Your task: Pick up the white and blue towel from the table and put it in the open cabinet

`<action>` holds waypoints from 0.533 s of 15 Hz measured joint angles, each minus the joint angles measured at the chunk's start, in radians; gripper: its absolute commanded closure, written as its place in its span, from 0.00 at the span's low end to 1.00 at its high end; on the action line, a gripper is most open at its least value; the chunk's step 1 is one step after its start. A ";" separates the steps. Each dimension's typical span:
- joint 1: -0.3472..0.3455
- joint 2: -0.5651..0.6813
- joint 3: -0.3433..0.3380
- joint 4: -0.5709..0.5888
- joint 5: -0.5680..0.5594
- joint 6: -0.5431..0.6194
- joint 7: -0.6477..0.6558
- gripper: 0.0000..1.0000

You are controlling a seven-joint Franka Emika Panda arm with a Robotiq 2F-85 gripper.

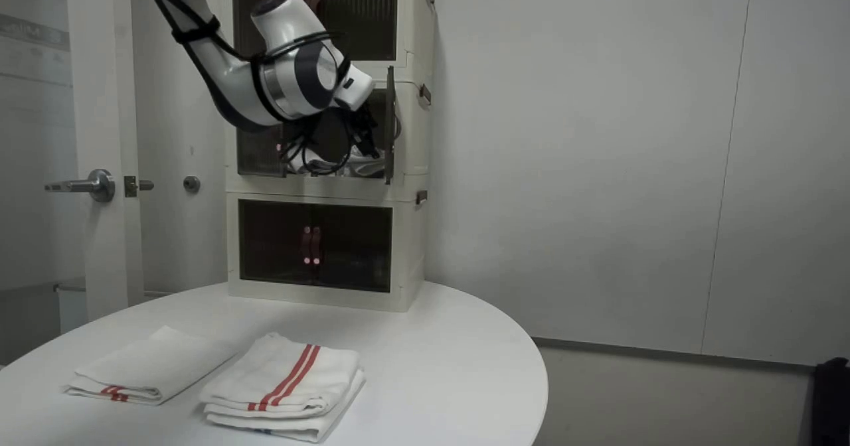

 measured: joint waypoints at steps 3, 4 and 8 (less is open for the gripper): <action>0.139 -0.103 -0.130 -0.095 -0.015 -0.092 -0.065 0.00; 0.198 -0.132 -0.191 -0.115 -0.028 -0.123 -0.097 0.00; 0.483 -0.213 -0.502 -0.137 -0.138 -0.278 -0.174 0.00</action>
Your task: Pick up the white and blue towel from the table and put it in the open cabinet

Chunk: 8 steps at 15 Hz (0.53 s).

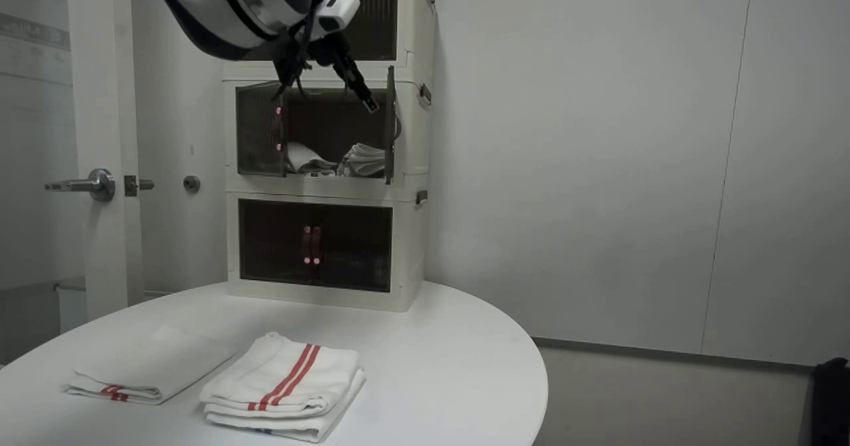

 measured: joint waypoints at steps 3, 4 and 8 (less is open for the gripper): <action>0.220 -0.055 -0.215 0.010 -0.156 -0.130 -0.012 0.00; 0.282 -0.079 -0.262 0.014 -0.210 -0.165 -0.022 0.00; 0.460 -0.193 -0.314 0.003 -0.366 -0.266 -0.081 0.00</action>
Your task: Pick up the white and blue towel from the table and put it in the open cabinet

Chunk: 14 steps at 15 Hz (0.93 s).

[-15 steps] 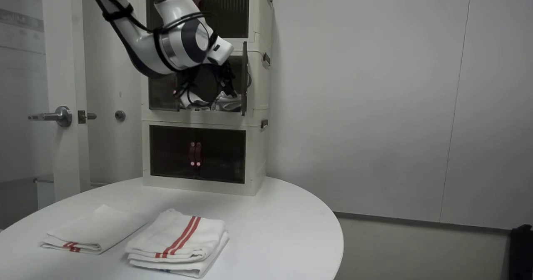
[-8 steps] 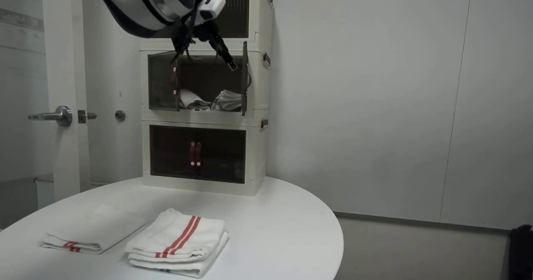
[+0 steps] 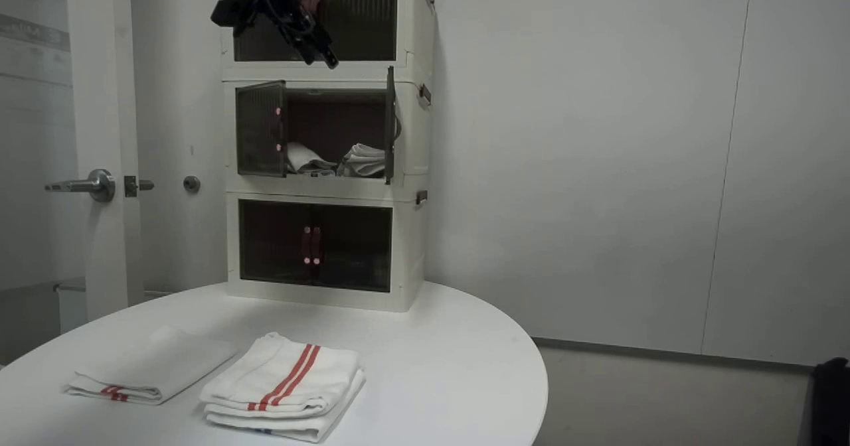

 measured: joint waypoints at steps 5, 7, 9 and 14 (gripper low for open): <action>0.130 -0.105 0.035 -0.086 -0.111 -0.052 -0.064 0.00; 0.136 -0.109 0.038 -0.092 -0.114 -0.052 -0.062 0.00; 0.131 -0.108 0.038 -0.092 -0.114 -0.052 -0.062 0.00; 0.133 -0.152 0.093 -0.192 0.061 -0.046 -0.257 0.00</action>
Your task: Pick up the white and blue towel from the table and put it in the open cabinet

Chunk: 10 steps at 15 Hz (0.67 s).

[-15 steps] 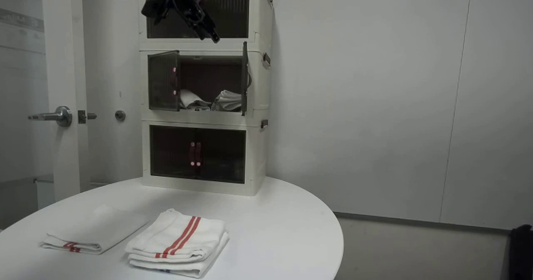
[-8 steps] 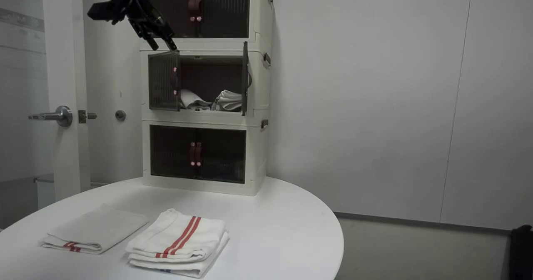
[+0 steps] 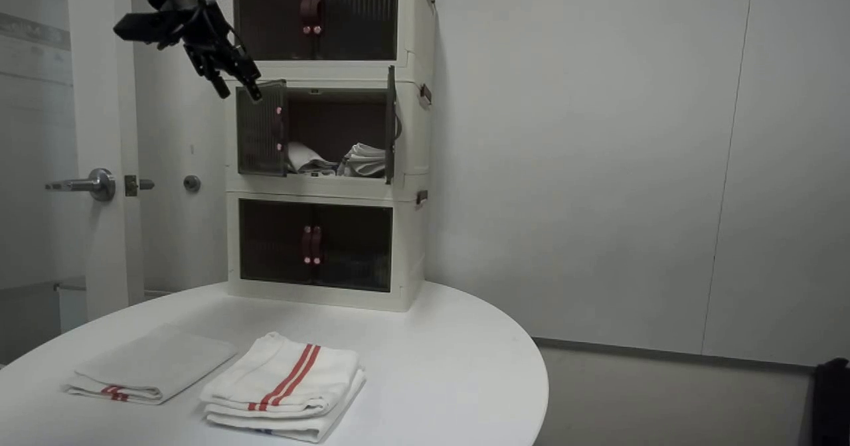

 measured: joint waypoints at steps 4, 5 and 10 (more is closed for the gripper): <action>-0.025 -0.106 0.066 -0.079 0.124 -0.050 -0.205 0.00; -0.048 -0.147 0.098 -0.080 0.135 -0.107 -0.254 0.00; -0.370 -0.237 0.438 -0.057 0.189 -0.499 -0.348 0.00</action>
